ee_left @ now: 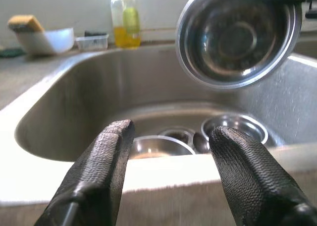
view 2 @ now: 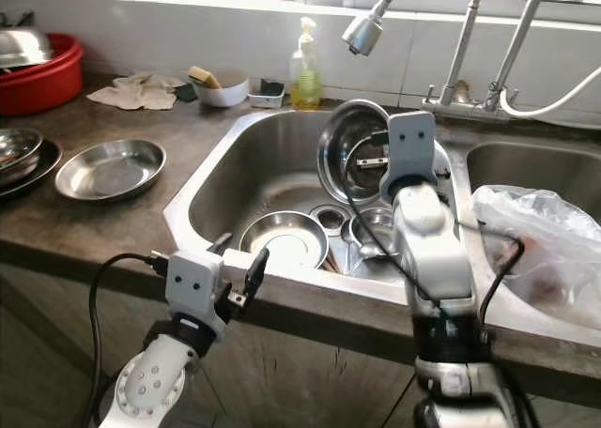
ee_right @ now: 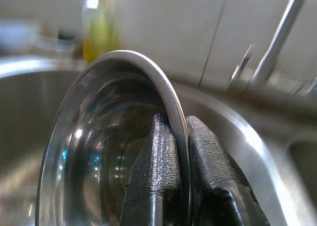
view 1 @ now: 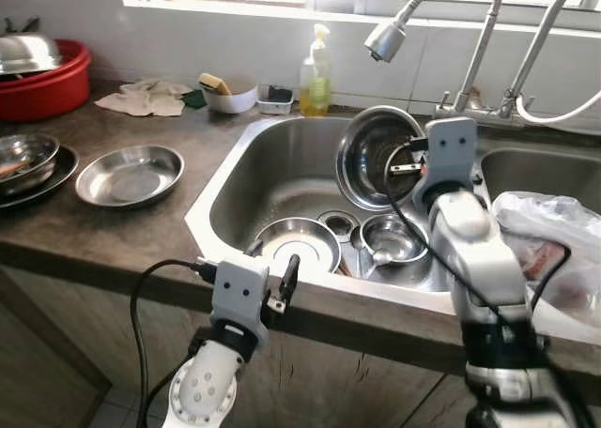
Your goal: Kitchen organization
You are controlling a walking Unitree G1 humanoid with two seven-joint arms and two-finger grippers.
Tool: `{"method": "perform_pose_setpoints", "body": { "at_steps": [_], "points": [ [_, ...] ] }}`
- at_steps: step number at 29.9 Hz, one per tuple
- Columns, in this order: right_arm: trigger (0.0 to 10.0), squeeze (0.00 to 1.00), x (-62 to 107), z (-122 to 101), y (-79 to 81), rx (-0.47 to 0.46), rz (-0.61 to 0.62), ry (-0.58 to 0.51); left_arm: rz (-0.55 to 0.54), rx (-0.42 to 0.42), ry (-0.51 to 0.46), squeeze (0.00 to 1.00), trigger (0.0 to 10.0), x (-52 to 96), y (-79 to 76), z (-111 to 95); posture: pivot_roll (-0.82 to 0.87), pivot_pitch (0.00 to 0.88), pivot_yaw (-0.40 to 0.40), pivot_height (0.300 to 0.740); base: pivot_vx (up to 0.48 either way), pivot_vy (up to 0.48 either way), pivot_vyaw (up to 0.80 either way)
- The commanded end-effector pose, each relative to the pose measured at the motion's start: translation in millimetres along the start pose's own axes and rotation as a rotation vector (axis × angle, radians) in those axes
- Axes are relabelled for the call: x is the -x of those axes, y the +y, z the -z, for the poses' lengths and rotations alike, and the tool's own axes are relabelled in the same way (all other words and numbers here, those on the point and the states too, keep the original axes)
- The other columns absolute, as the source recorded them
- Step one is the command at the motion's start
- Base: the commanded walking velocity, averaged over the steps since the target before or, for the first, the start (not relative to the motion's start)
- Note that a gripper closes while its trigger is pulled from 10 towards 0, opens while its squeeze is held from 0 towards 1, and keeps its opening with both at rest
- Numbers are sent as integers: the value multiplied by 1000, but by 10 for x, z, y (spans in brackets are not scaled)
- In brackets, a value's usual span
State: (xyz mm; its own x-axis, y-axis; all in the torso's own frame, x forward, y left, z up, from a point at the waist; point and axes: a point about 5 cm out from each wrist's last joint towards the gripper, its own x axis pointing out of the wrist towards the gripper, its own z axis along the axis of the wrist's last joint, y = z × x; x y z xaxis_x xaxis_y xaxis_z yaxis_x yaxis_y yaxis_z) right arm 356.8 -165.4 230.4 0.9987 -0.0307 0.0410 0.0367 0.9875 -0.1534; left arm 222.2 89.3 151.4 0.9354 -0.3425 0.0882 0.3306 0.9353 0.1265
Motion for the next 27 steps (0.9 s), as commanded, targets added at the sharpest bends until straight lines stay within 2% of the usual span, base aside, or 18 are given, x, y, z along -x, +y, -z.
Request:
{"method": "perform_pose_setpoints", "body": {
  "at_steps": [1,9,13,20,26,27],
  "points": [
    [10000,0,-60,78,-15,6,-9,49,14,-5,-12,0,10000,17,-24,-45,160,118,-50,740,0,0,0],
    [10000,0,-264,345,-103,-18,-10,234,15,7,0,0,10000,107,-53,-61,174,159,-60,740,0,0,0],
    [10000,0,-306,461,-56,-29,-71,334,19,17,-9,0,10000,143,-77,-103,180,178,-58,740,0,0,0],
    [10000,0,-289,626,19,44,-124,421,26,26,10,0,10000,205,-102,-98,184,196,-57,740,0,0,0],
    [10000,0,-255,739,6,52,-136,473,26,33,19,0,10000,239,-117,-108,183,201,-57,740,0,0,0],
    [10000,204,-239,764,20,52,-152,483,28,33,22,0,10000,243,-122,-107,182,198,-58,740,0,0,0]
  ]
}}
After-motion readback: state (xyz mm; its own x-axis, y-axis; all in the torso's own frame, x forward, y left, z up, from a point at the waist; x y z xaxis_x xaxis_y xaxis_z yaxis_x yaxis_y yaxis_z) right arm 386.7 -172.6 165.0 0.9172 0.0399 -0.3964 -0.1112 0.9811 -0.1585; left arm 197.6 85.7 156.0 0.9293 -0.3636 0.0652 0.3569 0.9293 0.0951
